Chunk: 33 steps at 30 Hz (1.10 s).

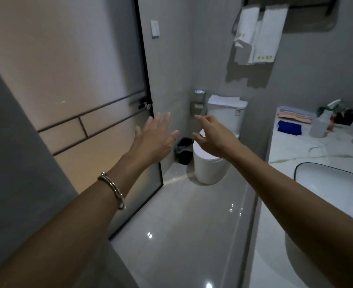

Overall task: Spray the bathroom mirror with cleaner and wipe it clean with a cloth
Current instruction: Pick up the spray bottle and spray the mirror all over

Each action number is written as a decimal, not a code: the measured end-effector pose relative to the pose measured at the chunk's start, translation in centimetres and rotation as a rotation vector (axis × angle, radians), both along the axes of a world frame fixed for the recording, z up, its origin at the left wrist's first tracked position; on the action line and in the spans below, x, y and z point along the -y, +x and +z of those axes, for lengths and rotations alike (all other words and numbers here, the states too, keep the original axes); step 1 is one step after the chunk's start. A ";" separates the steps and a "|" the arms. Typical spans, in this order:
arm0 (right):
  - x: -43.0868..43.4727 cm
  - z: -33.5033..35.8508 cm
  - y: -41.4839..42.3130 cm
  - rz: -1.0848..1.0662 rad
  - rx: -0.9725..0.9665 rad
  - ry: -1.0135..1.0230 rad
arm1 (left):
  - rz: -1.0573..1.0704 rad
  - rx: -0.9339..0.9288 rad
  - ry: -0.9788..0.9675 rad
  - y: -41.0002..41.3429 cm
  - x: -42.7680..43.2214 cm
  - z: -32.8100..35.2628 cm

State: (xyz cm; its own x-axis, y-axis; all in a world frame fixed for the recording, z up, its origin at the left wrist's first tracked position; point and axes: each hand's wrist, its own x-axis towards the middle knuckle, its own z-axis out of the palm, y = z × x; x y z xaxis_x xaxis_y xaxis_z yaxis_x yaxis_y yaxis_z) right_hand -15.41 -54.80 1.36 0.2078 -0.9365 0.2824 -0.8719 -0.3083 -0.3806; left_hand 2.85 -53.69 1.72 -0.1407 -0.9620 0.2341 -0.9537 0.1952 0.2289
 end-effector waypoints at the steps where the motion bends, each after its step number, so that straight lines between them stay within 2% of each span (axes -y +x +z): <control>1: 1.4 -0.3 0.5 -0.013 0.006 0.005 | -0.006 -0.002 -0.015 0.2 2.0 0.1; 5: 4.9 -2.3 0.4 -0.088 0.019 0.062 | -0.077 0.006 0.045 -0.5 8.1 -1.1; 11: 12.4 -3.6 -4.6 -0.299 0.036 0.095 | -0.172 0.064 0.088 -3.2 16.0 -3.8; 16: 20.4 -4.7 -5.8 -0.285 0.051 0.064 | -0.214 0.103 0.071 -5.7 23.8 -4.2; 26: 39.6 -2.7 -10.6 -0.232 0.015 0.027 | -0.212 0.009 0.025 -11.4 43.0 -3.2; 33: 47.8 -5.7 -12.6 -0.280 -0.029 0.159 | -0.294 0.017 0.119 -14.3 53.8 -5.4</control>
